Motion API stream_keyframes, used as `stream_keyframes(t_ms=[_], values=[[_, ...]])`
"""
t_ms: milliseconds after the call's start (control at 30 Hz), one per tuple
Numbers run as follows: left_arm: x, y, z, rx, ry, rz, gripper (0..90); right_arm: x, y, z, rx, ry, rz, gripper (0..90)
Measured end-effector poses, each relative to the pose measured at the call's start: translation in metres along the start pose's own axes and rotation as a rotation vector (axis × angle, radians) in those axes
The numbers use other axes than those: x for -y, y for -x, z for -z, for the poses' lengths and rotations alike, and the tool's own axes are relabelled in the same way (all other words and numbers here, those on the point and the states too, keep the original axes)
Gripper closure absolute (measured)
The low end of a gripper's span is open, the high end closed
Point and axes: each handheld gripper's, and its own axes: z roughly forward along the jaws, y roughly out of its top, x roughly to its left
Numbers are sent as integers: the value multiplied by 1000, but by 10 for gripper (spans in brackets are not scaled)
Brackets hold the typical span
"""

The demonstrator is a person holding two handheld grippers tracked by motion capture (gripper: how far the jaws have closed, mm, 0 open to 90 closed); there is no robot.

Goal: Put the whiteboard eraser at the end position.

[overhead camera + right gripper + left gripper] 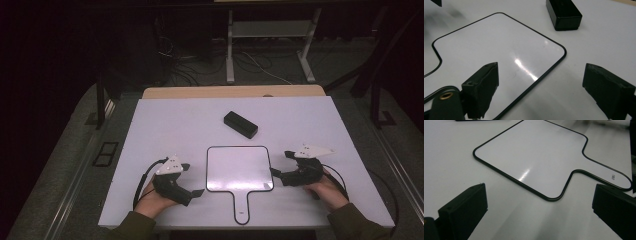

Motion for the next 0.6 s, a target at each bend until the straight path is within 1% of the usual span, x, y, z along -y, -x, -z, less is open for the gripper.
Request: stream_keyframes(t_ms=[233,600], values=[[0,0,0,-1,-1,-1,0,13,1,12,-6,-6,-14,122],[0,-1,1,-4,-7,0,0,28,5,36,15,12,-47,123]])
